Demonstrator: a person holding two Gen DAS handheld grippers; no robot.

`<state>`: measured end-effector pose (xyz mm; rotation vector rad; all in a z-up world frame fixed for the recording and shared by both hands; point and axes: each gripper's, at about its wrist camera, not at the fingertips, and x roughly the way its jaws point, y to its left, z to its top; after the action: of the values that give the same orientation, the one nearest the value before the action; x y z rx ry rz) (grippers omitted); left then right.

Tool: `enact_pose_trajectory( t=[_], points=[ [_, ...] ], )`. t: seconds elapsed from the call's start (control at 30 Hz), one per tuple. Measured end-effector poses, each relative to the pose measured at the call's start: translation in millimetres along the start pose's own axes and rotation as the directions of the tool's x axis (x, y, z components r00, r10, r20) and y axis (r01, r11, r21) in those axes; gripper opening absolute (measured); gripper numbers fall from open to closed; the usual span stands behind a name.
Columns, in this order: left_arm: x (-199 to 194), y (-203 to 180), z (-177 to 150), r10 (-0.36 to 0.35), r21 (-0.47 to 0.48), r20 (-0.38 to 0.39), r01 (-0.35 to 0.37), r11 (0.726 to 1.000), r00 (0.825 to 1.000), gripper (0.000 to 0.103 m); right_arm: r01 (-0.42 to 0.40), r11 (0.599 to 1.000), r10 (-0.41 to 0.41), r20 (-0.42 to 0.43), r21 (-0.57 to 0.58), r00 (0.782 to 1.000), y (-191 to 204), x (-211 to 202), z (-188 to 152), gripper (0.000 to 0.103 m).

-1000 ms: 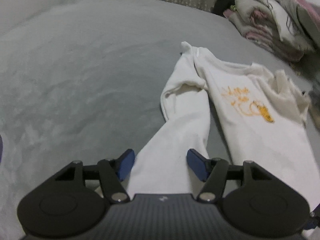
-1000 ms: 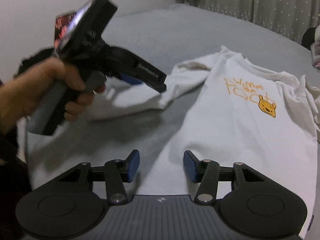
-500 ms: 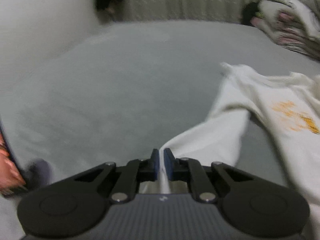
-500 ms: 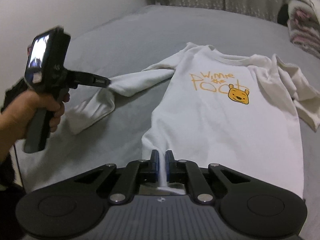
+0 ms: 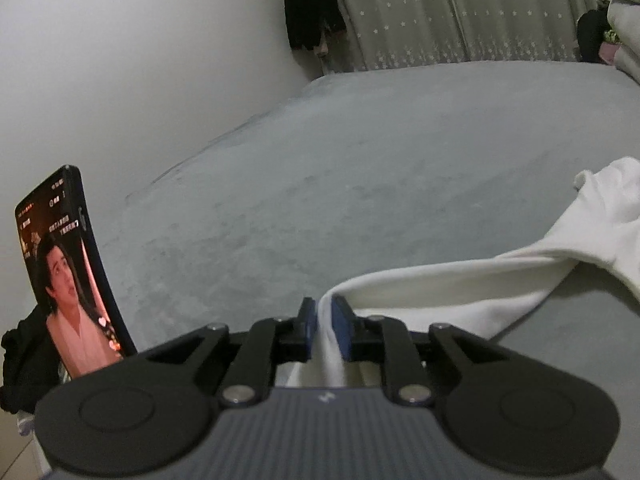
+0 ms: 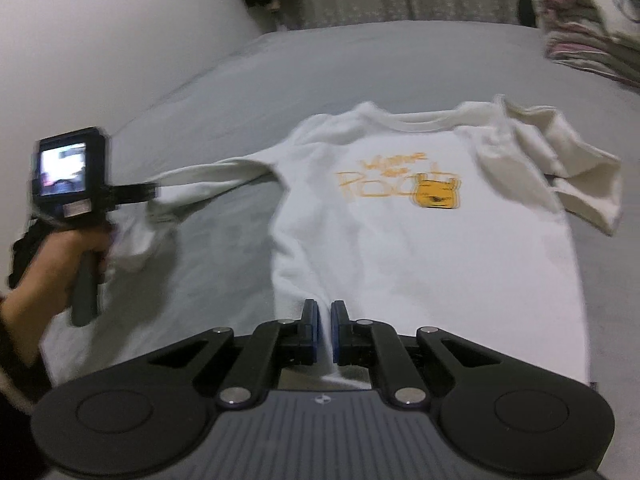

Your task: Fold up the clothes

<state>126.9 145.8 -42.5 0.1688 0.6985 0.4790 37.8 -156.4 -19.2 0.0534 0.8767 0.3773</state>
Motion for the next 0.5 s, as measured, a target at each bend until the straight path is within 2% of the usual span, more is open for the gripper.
enact_pose_trajectory(
  t=[0.03, 0.1, 0.23, 0.3, 0.33, 0.37, 0.43, 0.5],
  points=[
    [-3.3, -0.1, 0.6, -0.015, -0.003, 0.001, 0.015, 1.000, 1.000, 0.023, 0.034, 0.999, -0.034, -0.009, 0.004, 0.999, -4.8, 3.0, 0.1, 0.008],
    [-11.7, 3.0, -0.3, -0.065, -0.021, 0.001, 0.065, 0.998, 0.998, 0.024, 0.101, 0.995, -0.101, -0.027, 0.010, 0.995, -14.4, 9.0, 0.4, 0.008],
    [-29.0, 4.1, 2.5, -0.176, -0.056, 0.016, 0.176, 0.983, 0.984, 0.026, 0.118, 0.992, -0.115, -0.066, 0.042, 0.991, -30.0, 22.9, -2.1, 0.009],
    [-35.1, 3.8, 4.0, -0.262, -0.072, 0.017, 0.263, 0.962, 0.965, 0.028, 0.120, 0.992, -0.118, -0.063, 0.042, 0.991, -31.7, 23.2, -1.5, 0.009],
    [-37.1, 3.2, 3.8, -0.313, -0.087, 0.011, 0.313, 0.946, 0.950, 0.029, 0.123, 0.992, -0.121, -0.058, 0.038, 0.991, -31.7, 21.8, -1.7, 0.009],
    [-35.4, 2.5, 2.7, -0.378, -0.116, -0.005, 0.375, 0.920, 0.926, 0.029, 0.126, 0.991, -0.124, -0.053, 0.034, 0.991, -31.8, 20.2, -2.4, 0.010],
    [-26.5, 0.5, -0.1, -0.504, -0.188, -0.038, 0.489, 0.852, 0.863, 0.029, 0.136, 0.990, -0.135, -0.036, 0.027, 0.990, -31.4, 15.9, -3.1, 0.012],
    [-10.8, -4.0, -3.9, -0.586, -0.270, -0.065, 0.551, 0.790, 0.808, 0.029, 0.143, 0.990, -0.143, -0.014, 0.018, 0.990, -29.8, 11.8, -2.8, 0.012]
  ],
)
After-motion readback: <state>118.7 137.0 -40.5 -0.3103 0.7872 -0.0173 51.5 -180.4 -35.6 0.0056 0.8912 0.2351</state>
